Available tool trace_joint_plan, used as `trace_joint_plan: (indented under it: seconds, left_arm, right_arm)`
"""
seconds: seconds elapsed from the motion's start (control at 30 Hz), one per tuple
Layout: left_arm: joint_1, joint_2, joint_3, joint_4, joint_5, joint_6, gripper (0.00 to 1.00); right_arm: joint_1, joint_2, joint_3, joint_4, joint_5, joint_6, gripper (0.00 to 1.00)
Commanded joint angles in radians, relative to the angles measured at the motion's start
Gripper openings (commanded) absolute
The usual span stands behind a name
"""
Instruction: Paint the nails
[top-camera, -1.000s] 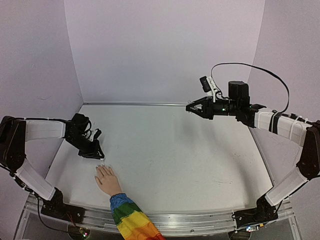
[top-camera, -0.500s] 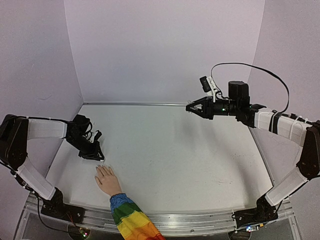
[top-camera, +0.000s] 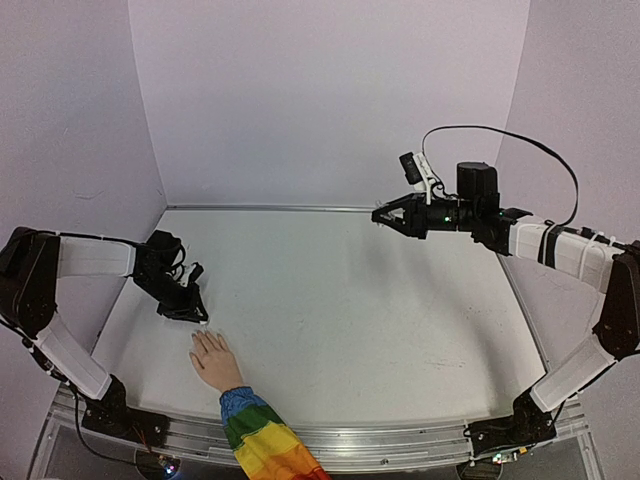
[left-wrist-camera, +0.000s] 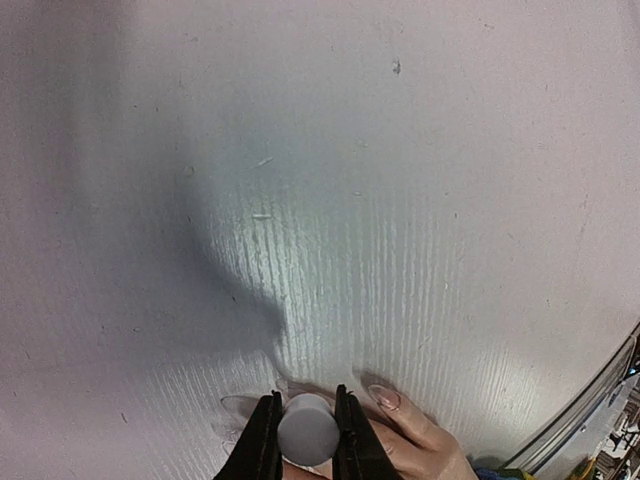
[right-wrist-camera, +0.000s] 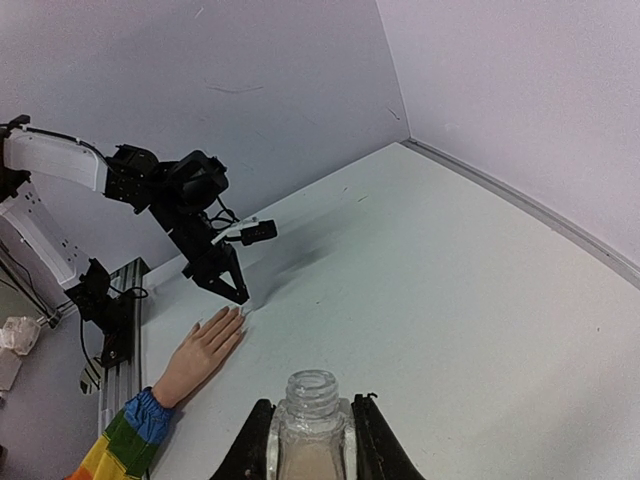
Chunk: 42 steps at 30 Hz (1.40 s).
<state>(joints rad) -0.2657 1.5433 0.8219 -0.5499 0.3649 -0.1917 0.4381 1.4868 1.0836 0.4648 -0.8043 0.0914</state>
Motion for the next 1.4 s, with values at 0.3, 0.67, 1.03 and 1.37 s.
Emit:
trace_joint_plan:
  seconds: [0.3,0.67,1.03,1.37]
  left_arm:
    - [-0.004,0.014,0.038,-0.010,-0.011,-0.006,0.00]
    - [-0.004,0.017,0.047,-0.010,-0.020,-0.008,0.00]
    - [-0.004,0.026,0.056,-0.010,-0.027,-0.008,0.00]
    - [-0.003,0.036,0.063,-0.012,-0.033,-0.010,0.00]
  right_arm:
    - [-0.003,-0.005,0.014,0.064,-0.036,0.009,0.00]
    - [-0.003,0.004,0.018,0.067,-0.040,0.011,0.00]
    - [-0.004,0.010,0.020,0.070,-0.042,0.014,0.00]
    - [-0.003,0.019,0.024,0.077,-0.047,0.021,0.00]
